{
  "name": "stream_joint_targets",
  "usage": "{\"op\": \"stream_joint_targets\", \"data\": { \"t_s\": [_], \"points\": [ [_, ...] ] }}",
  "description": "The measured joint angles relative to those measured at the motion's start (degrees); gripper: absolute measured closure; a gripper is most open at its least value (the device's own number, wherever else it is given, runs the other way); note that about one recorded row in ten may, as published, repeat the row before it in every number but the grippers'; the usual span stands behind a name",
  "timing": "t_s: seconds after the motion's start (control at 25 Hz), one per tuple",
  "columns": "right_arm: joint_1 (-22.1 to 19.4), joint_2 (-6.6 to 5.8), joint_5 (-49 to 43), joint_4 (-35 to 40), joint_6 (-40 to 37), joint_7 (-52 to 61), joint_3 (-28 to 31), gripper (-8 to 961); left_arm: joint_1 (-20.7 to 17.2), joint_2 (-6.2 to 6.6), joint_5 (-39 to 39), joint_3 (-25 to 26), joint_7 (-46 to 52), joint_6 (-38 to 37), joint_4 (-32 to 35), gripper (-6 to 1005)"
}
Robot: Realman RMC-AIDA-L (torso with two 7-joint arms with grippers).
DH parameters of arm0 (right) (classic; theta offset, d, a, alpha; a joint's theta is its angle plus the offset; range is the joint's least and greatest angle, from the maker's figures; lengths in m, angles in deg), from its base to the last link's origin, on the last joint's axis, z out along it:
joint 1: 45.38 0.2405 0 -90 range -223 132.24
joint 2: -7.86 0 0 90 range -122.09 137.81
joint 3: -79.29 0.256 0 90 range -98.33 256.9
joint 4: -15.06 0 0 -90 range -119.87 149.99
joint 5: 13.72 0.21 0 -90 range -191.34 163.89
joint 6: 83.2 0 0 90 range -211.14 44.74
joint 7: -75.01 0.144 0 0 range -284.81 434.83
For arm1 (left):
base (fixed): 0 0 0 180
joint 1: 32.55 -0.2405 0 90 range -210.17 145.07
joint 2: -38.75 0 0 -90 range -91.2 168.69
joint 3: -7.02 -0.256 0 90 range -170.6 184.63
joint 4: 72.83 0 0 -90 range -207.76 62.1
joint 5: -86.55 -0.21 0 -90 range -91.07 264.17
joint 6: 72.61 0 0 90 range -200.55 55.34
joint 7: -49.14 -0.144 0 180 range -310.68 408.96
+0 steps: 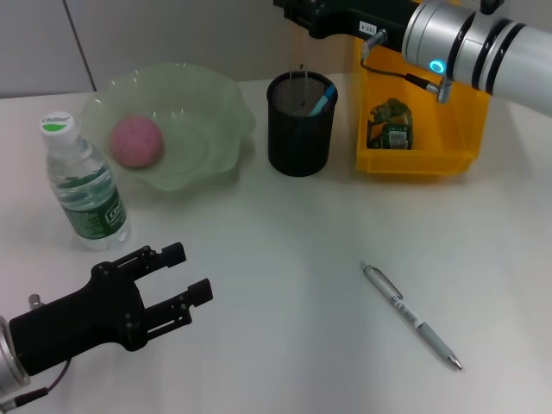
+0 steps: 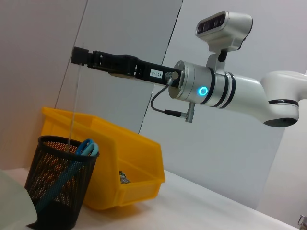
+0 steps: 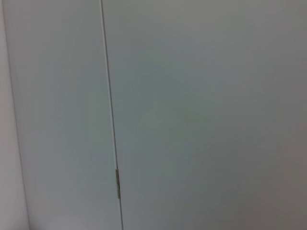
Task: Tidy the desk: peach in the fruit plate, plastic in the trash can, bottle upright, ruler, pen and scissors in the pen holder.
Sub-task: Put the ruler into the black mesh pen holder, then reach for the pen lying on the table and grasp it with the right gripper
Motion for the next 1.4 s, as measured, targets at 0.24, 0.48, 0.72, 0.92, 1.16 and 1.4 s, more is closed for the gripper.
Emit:
{"op": "stream_joint_targets", "data": {
  "t_s": [0.24, 0.48, 0.72, 0.92, 1.16, 1.4],
  "points": [
    [0.49, 0.06, 0.04, -1.41, 0.87, -0.71, 0.0, 567, -0.12, 0.0, -0.01, -0.07, 0.0, -0.04, 0.0, 254],
    [1.37, 0.06, 0.09, -3.28, 1.35, -2.63, -0.08, 567, -0.23, 0.01, -0.01, -0.09, 0.06, -0.26, 0.0, 253],
    [1.15, 0.12, 0.1, -3.32, 1.49, -3.04, -1.4, 566, -0.33, 0.08, -0.01, -0.09, 0.08, -0.37, 0.0, 253],
    [0.87, 0.14, 0.37, -3.31, 1.5, -3.04, -0.93, 421, -0.34, 0.09, -0.01, -0.09, 0.08, -0.37, 0.0, 252],
    [-0.79, 0.14, 3.08, -1.86, -1.0, -2.68, -1.11, 299, -0.29, 0.18, -0.07, -0.09, 0.09, -0.38, 0.05, 252],
    [-7.24, -0.72, 1.42, 8.91, -13.03, 14.99, -3.1, 290, -0.1, 0.18, -0.09, -0.09, -0.02, -0.37, 0.35, 252]
  ]
}}
